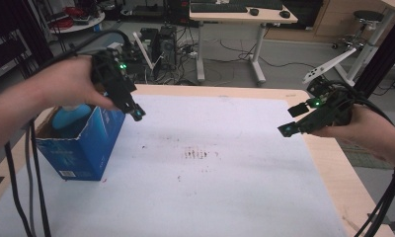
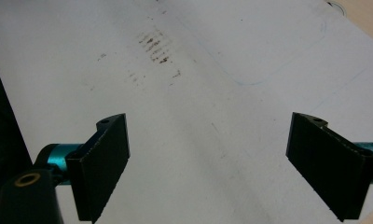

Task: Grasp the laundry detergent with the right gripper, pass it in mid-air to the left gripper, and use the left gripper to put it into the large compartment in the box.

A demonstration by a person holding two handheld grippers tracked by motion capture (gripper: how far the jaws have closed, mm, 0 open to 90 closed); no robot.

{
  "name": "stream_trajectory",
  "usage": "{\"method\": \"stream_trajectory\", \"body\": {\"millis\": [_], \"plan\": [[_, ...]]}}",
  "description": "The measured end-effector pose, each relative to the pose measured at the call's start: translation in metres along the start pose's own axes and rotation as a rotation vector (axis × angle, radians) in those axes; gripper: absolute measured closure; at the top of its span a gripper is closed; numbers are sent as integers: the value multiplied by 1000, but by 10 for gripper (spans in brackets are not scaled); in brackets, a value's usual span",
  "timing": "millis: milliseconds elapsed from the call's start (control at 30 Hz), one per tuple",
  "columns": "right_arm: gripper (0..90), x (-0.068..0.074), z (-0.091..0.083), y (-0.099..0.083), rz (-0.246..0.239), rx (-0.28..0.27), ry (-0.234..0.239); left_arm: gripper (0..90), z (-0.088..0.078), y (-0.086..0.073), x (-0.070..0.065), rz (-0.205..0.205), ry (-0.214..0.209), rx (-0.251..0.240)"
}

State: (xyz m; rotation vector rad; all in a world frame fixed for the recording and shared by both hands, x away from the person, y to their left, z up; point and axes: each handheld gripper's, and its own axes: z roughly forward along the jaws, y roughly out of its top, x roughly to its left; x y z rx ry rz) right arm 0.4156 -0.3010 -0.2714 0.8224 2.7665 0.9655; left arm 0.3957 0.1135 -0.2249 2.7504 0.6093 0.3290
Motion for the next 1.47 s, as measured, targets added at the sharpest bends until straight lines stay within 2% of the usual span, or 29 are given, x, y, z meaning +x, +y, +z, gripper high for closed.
{"method": "stream_trajectory", "body": {"millis": [100,267,633,1467], "plan": [[128,1,1,0,-1,-1,0,202,12,6,-4,8,-9,0],[128,4,2,3,-15,-1,8,202,24,15,-6,18,-18,-5],[128,11,9,10,-48,3,32,202,27,18,-8,29,-6,3],[128,9,11,9,-46,16,33,202,32,17,-9,17,-21,7]]}}
